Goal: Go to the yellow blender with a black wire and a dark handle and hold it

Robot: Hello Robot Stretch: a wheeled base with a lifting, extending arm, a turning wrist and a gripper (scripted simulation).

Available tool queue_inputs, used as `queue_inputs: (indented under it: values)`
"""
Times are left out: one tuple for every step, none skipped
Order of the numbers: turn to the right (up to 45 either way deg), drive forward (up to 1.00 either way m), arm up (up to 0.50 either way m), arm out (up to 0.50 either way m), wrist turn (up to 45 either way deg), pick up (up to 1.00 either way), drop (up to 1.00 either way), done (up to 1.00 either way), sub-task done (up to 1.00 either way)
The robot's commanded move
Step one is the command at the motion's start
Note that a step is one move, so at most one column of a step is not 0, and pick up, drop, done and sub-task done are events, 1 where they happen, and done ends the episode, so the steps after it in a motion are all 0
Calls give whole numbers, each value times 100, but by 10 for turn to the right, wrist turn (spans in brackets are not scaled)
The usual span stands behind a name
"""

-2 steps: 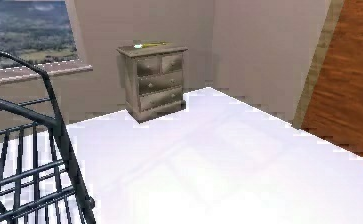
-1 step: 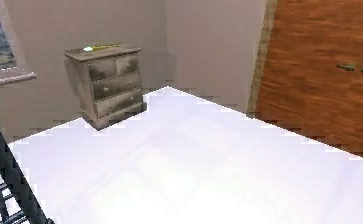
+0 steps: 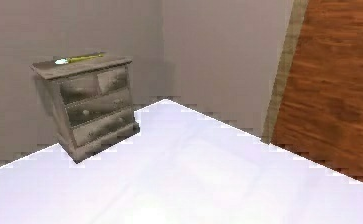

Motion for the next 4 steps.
queue_inputs:
  values:
    - [-450, 0, 0, 0, 0, 0, 0, 0, 0]
    - [-60, 0, 0, 0, 0, 0, 0, 0, 0]
    - [0, 100, 0, 0, 0, 0, 0, 0, 0]
    - [-30, 0, 0, 0, 0, 0, 0, 0, 0]
